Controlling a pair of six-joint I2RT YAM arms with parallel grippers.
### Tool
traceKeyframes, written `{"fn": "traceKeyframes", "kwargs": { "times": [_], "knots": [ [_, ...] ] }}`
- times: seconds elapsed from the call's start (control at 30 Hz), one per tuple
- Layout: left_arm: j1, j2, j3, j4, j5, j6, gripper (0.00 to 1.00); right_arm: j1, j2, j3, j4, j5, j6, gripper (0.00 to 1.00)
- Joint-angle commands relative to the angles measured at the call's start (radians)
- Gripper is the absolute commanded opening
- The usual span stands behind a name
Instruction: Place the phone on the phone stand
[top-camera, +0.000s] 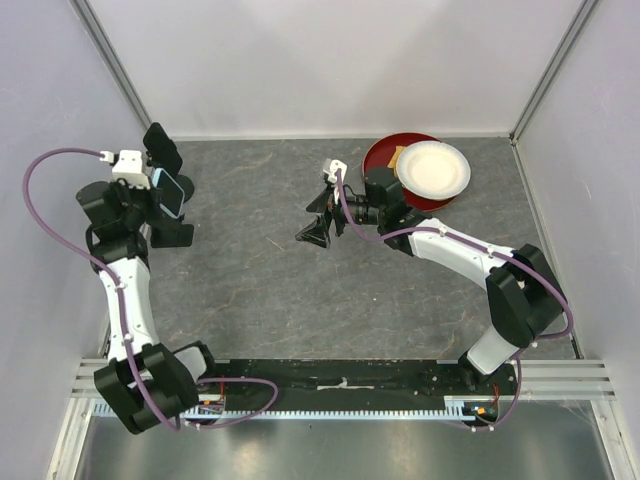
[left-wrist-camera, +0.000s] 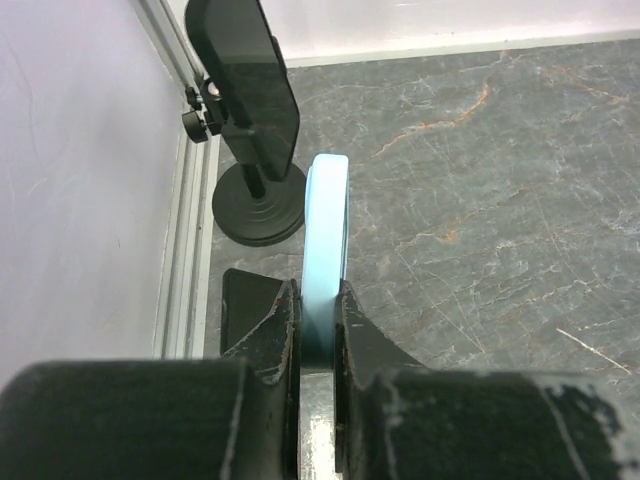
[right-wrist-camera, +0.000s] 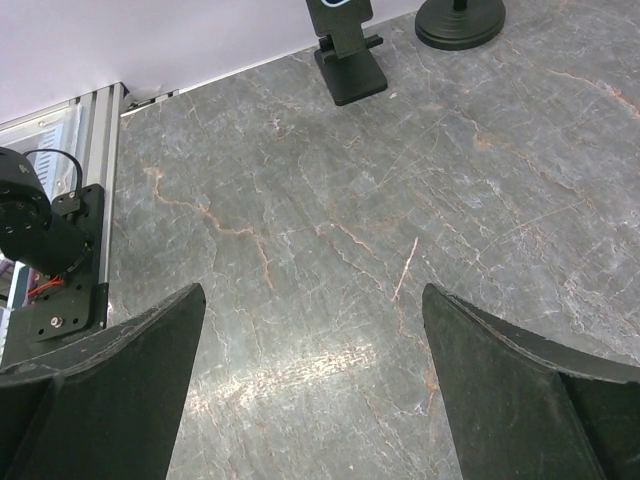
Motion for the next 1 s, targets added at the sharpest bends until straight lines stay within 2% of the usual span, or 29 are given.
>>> {"fn": "traceKeyframes", "kwargs": {
  "times": [0.0,0.1,0.23,0.4,0.67,0.77,0.97],
  "knots": [
    [0.103,0.046,0.079,0.046,0.188,0.029,0.02,0.001,-0.035,0.006,0.031,-0.029,-0.018,0.96],
    [0.186,0.071,0.036,0.113,0.307,-0.024,0.02,-0.001,-0.041,0.003,0.029,-0.025,-0.023,0.96],
    [0.209,0.107,0.041,0.113,0.385,-0.026,0.02,0.001,-0.037,0.006,0.026,-0.028,-0.023,0.96],
    [0.221,0.152,0.070,0.100,0.397,-0.014,0.02,-0.002,-0.025,0.010,0.025,-0.038,-0.020,0.97],
    [0.252,0.154,0.044,0.092,0.323,-0.008,0.02,-0.002,-0.028,0.003,0.043,-0.054,-0.021,0.98],
    [0.270,0.157,0.016,0.118,0.333,-0.026,0.02,-0.004,-0.028,0.001,0.045,-0.063,-0.020,0.98],
    [0.278,0.186,0.059,0.090,0.349,-0.022,0.02,-0.001,-0.026,0.003,0.046,-0.069,-0.020,0.98]
  ]
}}
